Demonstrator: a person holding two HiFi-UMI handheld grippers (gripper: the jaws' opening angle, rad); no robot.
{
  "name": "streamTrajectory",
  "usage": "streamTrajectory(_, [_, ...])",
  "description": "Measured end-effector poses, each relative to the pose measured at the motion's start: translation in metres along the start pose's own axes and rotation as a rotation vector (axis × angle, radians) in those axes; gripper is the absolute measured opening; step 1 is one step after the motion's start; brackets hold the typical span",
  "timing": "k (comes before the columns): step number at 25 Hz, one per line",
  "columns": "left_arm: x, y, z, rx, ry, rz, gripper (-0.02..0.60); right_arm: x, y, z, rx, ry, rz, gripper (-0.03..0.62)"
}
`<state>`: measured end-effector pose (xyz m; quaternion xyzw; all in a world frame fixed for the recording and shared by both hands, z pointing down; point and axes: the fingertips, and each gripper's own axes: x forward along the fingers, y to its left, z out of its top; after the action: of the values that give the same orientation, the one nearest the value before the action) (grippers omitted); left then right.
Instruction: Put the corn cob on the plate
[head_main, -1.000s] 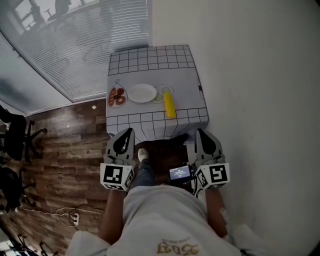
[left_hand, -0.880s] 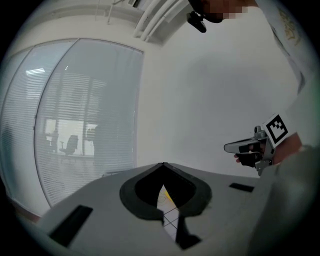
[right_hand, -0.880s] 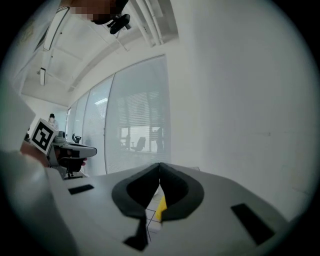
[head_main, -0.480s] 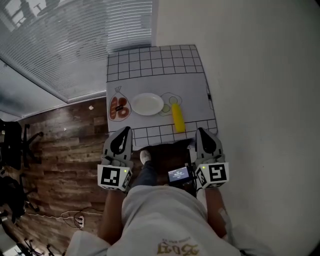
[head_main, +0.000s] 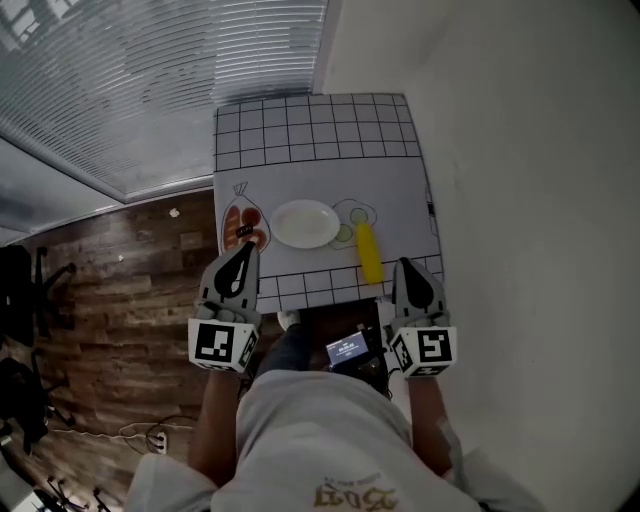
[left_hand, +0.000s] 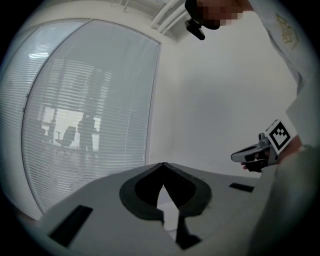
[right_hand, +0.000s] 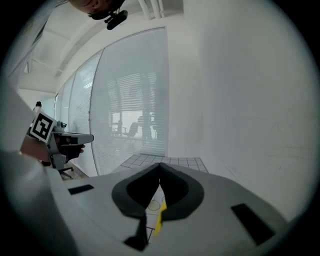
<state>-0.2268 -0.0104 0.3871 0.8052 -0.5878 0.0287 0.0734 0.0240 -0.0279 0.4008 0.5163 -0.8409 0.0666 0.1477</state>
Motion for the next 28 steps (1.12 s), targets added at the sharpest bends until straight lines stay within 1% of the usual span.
streamTrajectory(5, [0.015,0.008,-0.003,0.003,0.007,-0.02,0.009,0.006,0.002,-0.006,0.004,0.027,-0.015,0.007])
streamTrajectory(12, [0.028,0.003,-0.025,-0.01,0.053,-0.059,0.009,0.008,-0.006,-0.009,0.01,0.031,-0.05,0.008])
streamTrajectory(19, [0.037,-0.008,-0.022,0.008,0.056,-0.094,0.009,0.006,-0.007,-0.009,-0.008,0.032,-0.046,0.006])
streamTrajectory(24, [0.044,-0.014,-0.026,0.03,0.075,-0.105,0.009,0.008,-0.013,-0.017,-0.004,0.048,-0.052,0.008])
streamTrajectory(28, [0.051,-0.017,-0.021,0.04,0.063,-0.105,0.008,0.009,-0.021,-0.016,0.003,0.054,-0.065,0.007])
